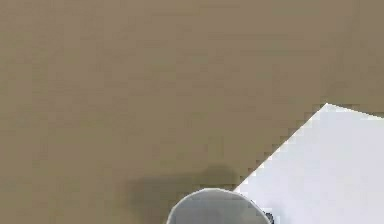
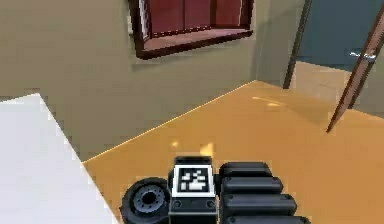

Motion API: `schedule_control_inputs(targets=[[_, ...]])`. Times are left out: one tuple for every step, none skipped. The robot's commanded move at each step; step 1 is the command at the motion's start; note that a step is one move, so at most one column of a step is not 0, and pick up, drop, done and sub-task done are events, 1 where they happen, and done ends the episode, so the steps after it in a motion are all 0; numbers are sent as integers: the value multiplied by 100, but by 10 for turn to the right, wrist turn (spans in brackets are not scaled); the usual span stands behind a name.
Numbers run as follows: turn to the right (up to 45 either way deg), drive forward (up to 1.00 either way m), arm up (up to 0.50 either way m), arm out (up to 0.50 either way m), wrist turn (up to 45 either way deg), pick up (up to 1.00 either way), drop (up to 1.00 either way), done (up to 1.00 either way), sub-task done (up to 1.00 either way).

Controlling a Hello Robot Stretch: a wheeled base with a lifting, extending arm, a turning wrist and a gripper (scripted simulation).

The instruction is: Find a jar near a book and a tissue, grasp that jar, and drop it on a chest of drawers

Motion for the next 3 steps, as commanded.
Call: schedule_control_inputs(targets=[[450,0,0,0,0,0,0,0,0],[450,0,0,0,0,0,0,0,0],[390,0,0,0,0,0,0,0,0]])
